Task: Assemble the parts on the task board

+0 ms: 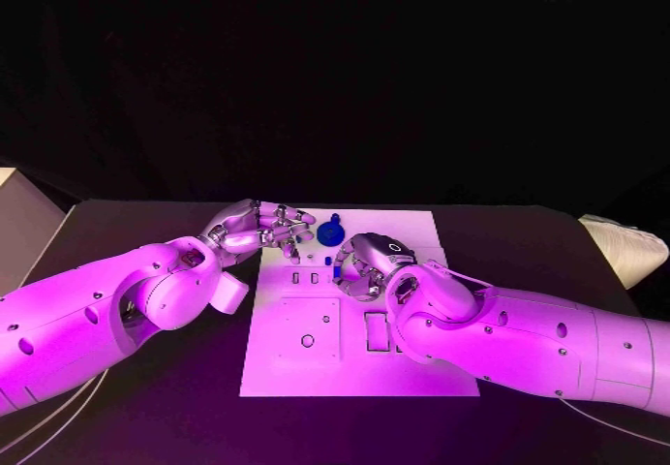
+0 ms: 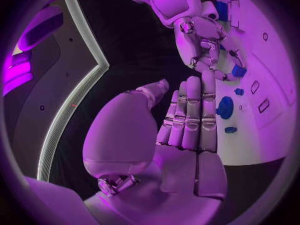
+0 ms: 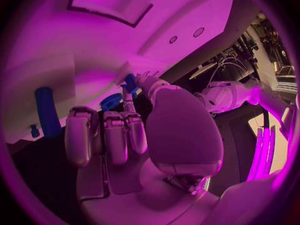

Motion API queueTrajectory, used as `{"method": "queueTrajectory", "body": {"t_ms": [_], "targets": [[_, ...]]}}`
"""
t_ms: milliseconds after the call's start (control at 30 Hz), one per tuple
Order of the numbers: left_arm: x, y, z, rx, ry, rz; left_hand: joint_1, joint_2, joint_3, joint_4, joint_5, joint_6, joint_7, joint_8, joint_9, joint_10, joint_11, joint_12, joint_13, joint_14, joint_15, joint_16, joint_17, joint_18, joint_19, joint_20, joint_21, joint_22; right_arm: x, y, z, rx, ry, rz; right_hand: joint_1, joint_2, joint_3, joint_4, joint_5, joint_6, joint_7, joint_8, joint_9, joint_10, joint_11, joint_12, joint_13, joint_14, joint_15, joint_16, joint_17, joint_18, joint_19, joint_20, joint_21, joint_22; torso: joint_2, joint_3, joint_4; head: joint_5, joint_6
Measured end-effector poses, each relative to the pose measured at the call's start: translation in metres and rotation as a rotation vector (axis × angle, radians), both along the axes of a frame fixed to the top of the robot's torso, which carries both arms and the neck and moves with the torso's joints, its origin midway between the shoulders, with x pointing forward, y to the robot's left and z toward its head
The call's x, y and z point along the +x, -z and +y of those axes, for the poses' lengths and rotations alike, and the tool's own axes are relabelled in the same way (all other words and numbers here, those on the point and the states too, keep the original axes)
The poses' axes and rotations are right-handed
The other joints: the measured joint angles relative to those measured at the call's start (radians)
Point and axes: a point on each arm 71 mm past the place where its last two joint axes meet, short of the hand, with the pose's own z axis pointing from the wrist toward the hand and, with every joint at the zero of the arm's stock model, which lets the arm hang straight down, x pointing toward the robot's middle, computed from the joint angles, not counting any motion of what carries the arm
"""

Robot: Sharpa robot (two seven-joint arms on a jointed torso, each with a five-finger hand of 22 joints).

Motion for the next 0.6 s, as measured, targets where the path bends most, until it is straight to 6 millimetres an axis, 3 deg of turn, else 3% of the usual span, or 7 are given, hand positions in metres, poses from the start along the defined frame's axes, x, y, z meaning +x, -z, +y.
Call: {"method": "queueTrajectory", "body": {"t_ms": [600], "targets": [[0.0002, 0.0009, -0.0002, 0.002, 0.004, 0.003, 0.0, 0.0, 0.0, 0.0, 0.0, 0.0, 0.0, -0.004, 0.001, -0.004, 0.004, 0.0, 0.001, 0.0, 0.0, 0.01, 0.004, 0.0, 0.0, 0.0, 0.008, 0.004, -0.0006, 0.0021, -0.0001, -0.003, -0.007, 0.003, -0.025, -0.025, -0.004, 0.004, -0.012, -0.07, 0.028, -0.035, -0.02, -0.002, 0.02, -0.032, 0.0, 0.0, 0.022, 0.0, 0.0, 0.0, 0.0, 0.015, 0.0, 0.0, 0.0, -0.0001, -0.0003, -0.002, -0.001]]}}
